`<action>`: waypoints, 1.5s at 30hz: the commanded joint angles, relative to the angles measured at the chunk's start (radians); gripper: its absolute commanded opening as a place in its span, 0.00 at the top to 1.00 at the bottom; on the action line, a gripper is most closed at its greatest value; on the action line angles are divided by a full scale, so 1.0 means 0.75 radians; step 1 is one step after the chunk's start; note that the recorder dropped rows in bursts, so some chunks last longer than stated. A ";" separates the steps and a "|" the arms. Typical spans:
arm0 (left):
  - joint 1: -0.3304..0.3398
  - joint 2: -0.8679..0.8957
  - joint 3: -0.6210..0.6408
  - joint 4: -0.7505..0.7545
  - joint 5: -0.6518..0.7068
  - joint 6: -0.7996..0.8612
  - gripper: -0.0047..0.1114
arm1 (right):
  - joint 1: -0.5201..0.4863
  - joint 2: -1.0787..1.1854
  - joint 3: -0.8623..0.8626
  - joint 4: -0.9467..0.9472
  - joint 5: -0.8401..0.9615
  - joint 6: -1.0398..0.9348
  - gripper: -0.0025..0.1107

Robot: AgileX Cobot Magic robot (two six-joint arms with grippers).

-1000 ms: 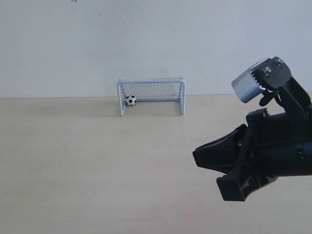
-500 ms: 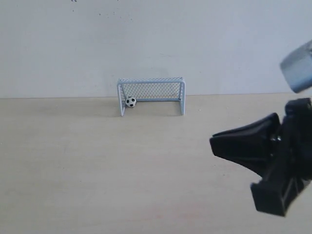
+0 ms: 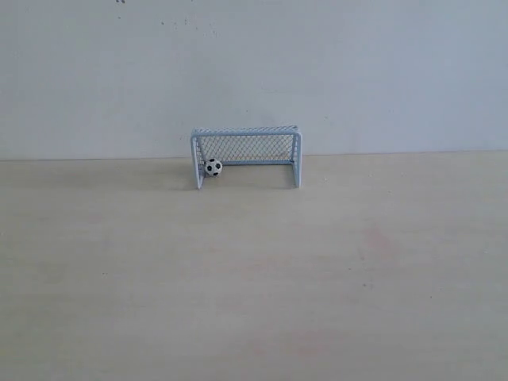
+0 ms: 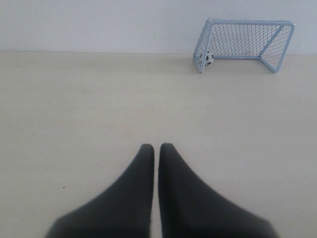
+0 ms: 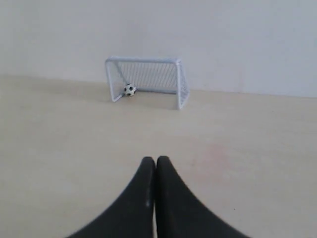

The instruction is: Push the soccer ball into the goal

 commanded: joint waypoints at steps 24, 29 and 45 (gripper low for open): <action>0.000 -0.001 0.005 0.001 -0.002 0.000 0.92 | -0.031 -0.234 0.026 -0.735 -0.177 0.700 0.98; 0.000 -0.001 0.005 0.001 -0.002 0.000 0.92 | -0.031 -0.234 0.026 -2.125 -0.092 2.069 0.98; 0.000 -0.001 0.005 0.001 -0.002 0.000 0.92 | -0.139 -0.234 0.026 -2.152 0.279 2.063 0.98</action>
